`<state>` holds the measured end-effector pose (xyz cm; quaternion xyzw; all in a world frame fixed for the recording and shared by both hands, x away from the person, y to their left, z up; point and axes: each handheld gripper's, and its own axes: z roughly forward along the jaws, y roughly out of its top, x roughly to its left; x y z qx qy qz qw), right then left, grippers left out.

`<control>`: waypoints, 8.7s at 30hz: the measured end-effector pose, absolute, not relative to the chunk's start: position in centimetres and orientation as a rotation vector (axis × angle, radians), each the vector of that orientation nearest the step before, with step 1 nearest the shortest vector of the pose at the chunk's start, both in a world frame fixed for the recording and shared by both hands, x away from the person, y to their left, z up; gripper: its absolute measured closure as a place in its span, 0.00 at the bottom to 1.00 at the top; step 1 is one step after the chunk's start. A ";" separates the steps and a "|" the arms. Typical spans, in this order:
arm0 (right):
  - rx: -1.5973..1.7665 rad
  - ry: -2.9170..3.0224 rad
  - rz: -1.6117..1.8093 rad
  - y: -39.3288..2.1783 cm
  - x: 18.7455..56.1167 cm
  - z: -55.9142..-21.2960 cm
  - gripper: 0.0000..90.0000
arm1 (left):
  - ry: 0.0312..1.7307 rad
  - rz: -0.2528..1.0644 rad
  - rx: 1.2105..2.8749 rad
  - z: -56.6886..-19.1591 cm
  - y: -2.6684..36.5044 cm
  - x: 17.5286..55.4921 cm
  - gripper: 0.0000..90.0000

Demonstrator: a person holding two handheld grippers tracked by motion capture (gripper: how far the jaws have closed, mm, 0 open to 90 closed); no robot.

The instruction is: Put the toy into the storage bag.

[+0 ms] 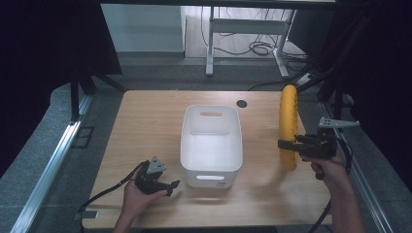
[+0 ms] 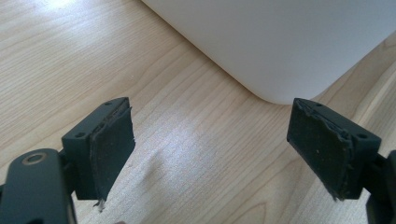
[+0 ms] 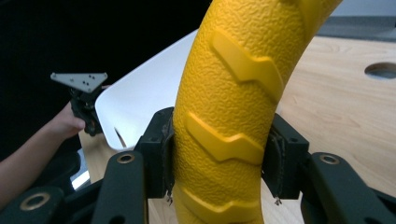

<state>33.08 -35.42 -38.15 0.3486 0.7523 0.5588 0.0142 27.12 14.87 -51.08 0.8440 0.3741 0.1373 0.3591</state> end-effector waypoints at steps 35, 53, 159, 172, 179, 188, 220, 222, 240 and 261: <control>1.141 1.787 1.861 -28.8 30.7 -38.4 0.56 | 0.958 0.352 2.183 -51.2 14.8 27.1 0.17; 1.093 1.685 1.862 -26.3 30.0 -37.6 0.56 | 0.961 0.344 2.189 -51.3 14.7 27.2 0.17; 0.836 1.677 2.039 -12.9 29.2 -32.4 0.55 | 0.956 0.332 2.197 -51.3 14.9 27.2 0.17; 0.795 1.693 2.056 -11.0 28.6 -32.5 0.55 | 0.954 0.330 2.201 -51.4 14.8 27.2 0.17; 0.787 1.703 2.067 -10.1 28.6 -32.9 0.55 | 0.950 0.329 2.208 -51.4 14.8 27.2 0.17; 0.804 1.720 2.059 -9.7 28.4 -33.8 0.55 | 0.951 0.326 2.206 -51.4 14.8 27.2 0.17; 0.897 1.774 2.053 -8.1 27.9 -38.3 0.55 | 0.950 0.327 2.215 -51.6 14.6 27.3 0.17; 0.901 1.781 2.043 -8.0 27.9 -38.6 0.55 | 0.950 0.326 2.214 -51.6 14.6 27.3 0.17; 0.945 1.820 2.017 -7.3 27.5 -40.9 0.55 | 0.953 0.321 2.215 -51.6 14.5 27.2 0.17; 1.008 1.920 1.932 -8.0 27.0 -41.8 0.55 | 0.950 0.314 2.221 -51.7 14.4 27.2 0.17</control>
